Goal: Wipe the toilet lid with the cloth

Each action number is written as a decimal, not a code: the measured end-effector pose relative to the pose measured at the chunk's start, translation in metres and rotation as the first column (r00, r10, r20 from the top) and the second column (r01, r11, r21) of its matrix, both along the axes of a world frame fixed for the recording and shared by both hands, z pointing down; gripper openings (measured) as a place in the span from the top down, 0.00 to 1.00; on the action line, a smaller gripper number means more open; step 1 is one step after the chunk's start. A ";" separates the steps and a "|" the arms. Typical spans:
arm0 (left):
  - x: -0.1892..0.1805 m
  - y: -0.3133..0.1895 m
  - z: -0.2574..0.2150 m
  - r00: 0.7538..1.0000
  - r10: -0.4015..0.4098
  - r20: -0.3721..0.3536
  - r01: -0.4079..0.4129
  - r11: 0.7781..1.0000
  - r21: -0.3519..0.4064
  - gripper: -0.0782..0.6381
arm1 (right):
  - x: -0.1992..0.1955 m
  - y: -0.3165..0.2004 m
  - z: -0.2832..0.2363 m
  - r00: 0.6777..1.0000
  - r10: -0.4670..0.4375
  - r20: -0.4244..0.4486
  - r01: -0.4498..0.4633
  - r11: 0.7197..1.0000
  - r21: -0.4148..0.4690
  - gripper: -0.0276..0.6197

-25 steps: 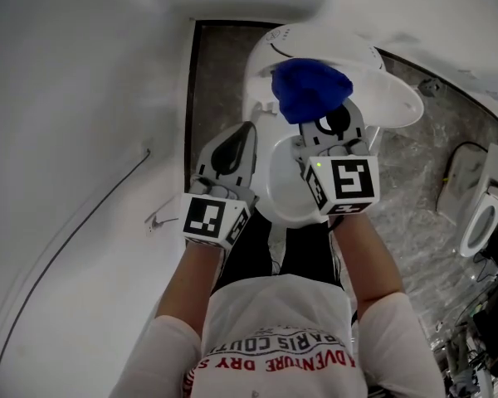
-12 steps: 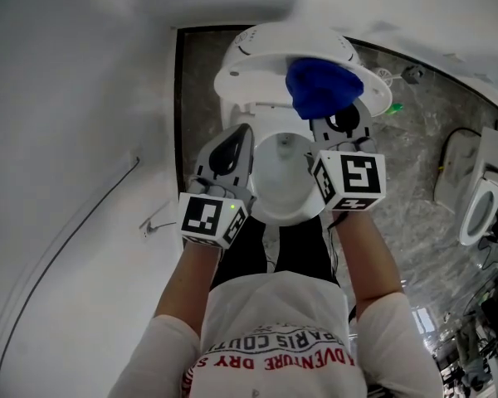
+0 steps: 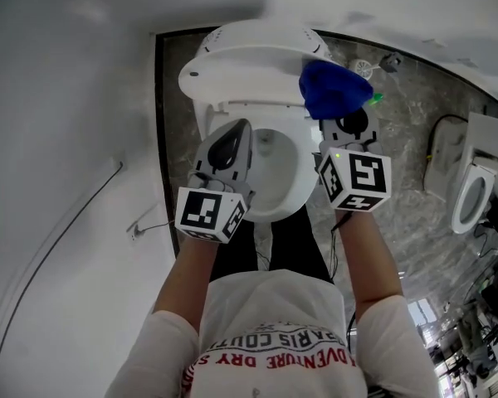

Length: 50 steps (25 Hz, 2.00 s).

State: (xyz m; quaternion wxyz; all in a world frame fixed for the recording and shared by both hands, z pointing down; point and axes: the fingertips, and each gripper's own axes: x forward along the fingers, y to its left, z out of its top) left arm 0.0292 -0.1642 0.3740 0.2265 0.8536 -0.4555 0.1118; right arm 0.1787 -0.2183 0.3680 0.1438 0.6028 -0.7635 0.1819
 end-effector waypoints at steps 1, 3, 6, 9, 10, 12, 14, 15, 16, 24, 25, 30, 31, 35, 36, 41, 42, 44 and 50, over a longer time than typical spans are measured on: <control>0.006 0.002 0.001 1.000 0.007 -0.004 -0.007 1.000 0.001 0.88 | 0.006 0.003 -0.001 1.000 0.013 -0.002 -0.013 1.000 0.000 0.82; 0.014 0.007 0.003 1.000 0.017 -0.012 -0.017 1.000 0.000 0.88 | 0.013 0.009 -0.002 1.000 0.024 -0.006 -0.024 1.000 0.001 0.82; 0.020 0.016 0.006 0.999 0.029 -0.018 -0.029 1.000 -0.001 0.88 | 0.019 0.017 -0.002 1.000 0.030 -0.007 -0.030 1.000 0.001 0.82; 0.020 0.025 0.011 0.999 0.046 -0.010 -0.046 0.999 -0.007 0.88 | 0.030 0.029 0.001 0.998 0.064 -0.016 -0.064 0.998 -0.013 0.82; 0.019 0.028 0.012 0.999 0.050 -0.008 -0.050 0.999 -0.009 0.88 | 0.035 0.033 0.003 0.997 0.079 -0.023 -0.079 0.997 -0.022 0.82; 0.016 0.031 0.015 0.999 0.050 -0.010 -0.050 0.999 -0.009 0.88 | 0.044 0.043 0.008 0.994 0.104 -0.034 -0.106 0.994 -0.042 0.82; 0.010 0.033 0.016 0.999 0.038 -0.017 -0.038 0.999 -0.008 0.88 | 0.047 0.052 0.013 0.993 0.116 -0.036 -0.117 0.991 -0.058 0.82; 0.006 0.034 0.017 0.999 0.027 -0.021 -0.027 1.000 -0.008 0.88 | 0.045 0.055 0.015 0.993 0.113 -0.033 -0.115 0.991 -0.062 0.82; 0.001 0.035 0.017 1.000 0.017 -0.024 -0.017 1.000 -0.006 0.88 | 0.039 0.058 0.016 0.994 0.106 -0.028 -0.108 0.992 -0.063 0.82; -0.076 0.038 0.045 0.998 -0.062 -0.006 0.062 0.998 0.003 0.88 | -0.076 0.060 0.057 0.997 -0.060 0.052 0.063 0.996 -0.058 0.82; -0.087 0.037 0.049 0.997 -0.081 -0.003 0.081 0.997 -0.002 0.88 | -0.092 0.056 0.063 0.995 -0.083 0.061 0.086 0.995 -0.059 0.82; -0.141 0.032 0.066 0.987 -0.163 0.001 0.163 0.987 -0.001 0.88 | -0.167 0.037 0.083 0.980 -0.168 0.102 0.172 0.985 -0.030 0.82; -0.148 0.032 0.070 0.985 -0.173 0.002 0.173 0.985 -0.001 0.88 | -0.180 0.035 0.086 0.976 -0.187 0.108 0.190 0.982 -0.018 0.82; -0.173 0.033 0.087 0.977 -0.212 -0.003 0.212 0.977 -0.007 0.88 | -0.225 0.026 0.099 0.956 -0.260 0.133 0.258 0.966 0.031 0.82; -0.179 0.033 0.092 0.975 -0.220 -0.004 0.220 0.975 -0.012 0.88 | -0.235 0.023 0.102 0.952 -0.274 0.140 0.271 0.962 0.041 0.82; -0.197 0.042 0.110 0.974 -0.226 -0.003 0.225 0.974 -0.038 0.88 | -0.258 0.010 0.111 0.944 -0.296 0.146 0.288 0.955 0.072 0.82; -0.198 0.044 0.112 0.975 -0.223 -0.002 0.222 0.974 -0.041 0.88 | -0.258 0.009 0.111 0.946 -0.290 0.145 0.283 0.956 0.073 0.82; -0.201 0.046 0.113 0.976 -0.217 -0.003 0.217 0.975 -0.043 0.88 | -0.258 0.008 0.113 0.951 -0.276 0.143 0.268 0.961 0.070 0.82; -0.195 0.037 0.111 0.985 -0.172 -0.018 0.171 0.985 -0.029 0.88 | -0.243 0.001 0.120 0.971 -0.222 0.087 0.219 0.975 0.039 0.82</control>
